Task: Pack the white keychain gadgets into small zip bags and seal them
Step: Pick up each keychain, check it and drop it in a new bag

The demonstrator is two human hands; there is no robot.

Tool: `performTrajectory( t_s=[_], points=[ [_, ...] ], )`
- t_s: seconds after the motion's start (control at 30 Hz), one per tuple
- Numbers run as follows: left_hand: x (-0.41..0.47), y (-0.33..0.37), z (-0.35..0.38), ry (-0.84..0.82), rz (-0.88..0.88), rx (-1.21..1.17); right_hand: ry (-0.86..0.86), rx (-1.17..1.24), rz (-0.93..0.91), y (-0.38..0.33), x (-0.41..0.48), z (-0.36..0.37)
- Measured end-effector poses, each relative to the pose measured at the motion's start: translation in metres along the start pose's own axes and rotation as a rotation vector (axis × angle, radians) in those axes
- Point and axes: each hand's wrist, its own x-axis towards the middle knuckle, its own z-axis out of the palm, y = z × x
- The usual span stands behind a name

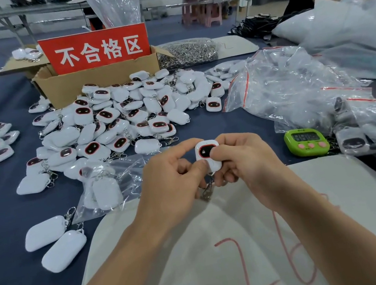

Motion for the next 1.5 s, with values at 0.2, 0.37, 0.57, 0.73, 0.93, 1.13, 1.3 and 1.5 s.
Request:
performTrajectory(
  t_s=[0.2, 0.37, 0.57, 0.73, 0.93, 1.13, 1.3, 1.5],
  points=[
    [0.0009, -0.0002, -0.0008, -0.024, 0.004, -0.006, 0.041, -0.005, -0.019, 0.0014, 0.0018, 0.0019],
    [0.0017, -0.0012, 0.0006, -0.013, 0.011, -0.010, 0.055, -0.021, -0.018, 0.0038, 0.0026, 0.0009],
    [0.0017, -0.0018, 0.0007, -0.017, 0.039, 0.026, 0.050, -0.022, -0.039, -0.0011, -0.0013, 0.0060],
    [-0.0002, -0.0029, 0.0019, -0.038, 0.058, 0.110, 0.061, -0.094, -0.048, -0.0003, -0.0032, 0.0056],
    [-0.0015, -0.0001, 0.0019, -0.028, 0.070, 0.103, 0.064, -0.111, -0.070, -0.0007, -0.0030, 0.0058],
    [-0.0014, -0.0014, 0.0017, 0.008, 0.097, 0.186, 0.008, -0.090, -0.073, -0.0021, -0.0040, 0.0051],
    [-0.0037, -0.0006, 0.0041, 0.052, 0.105, 0.168, -0.069, -0.045, -0.112, -0.0009, -0.0052, 0.0006],
    [-0.0037, 0.0011, 0.0021, 0.090, 0.093, 0.179, -0.028, -0.047, -0.158, 0.0031, -0.0018, 0.0064]
  ],
)
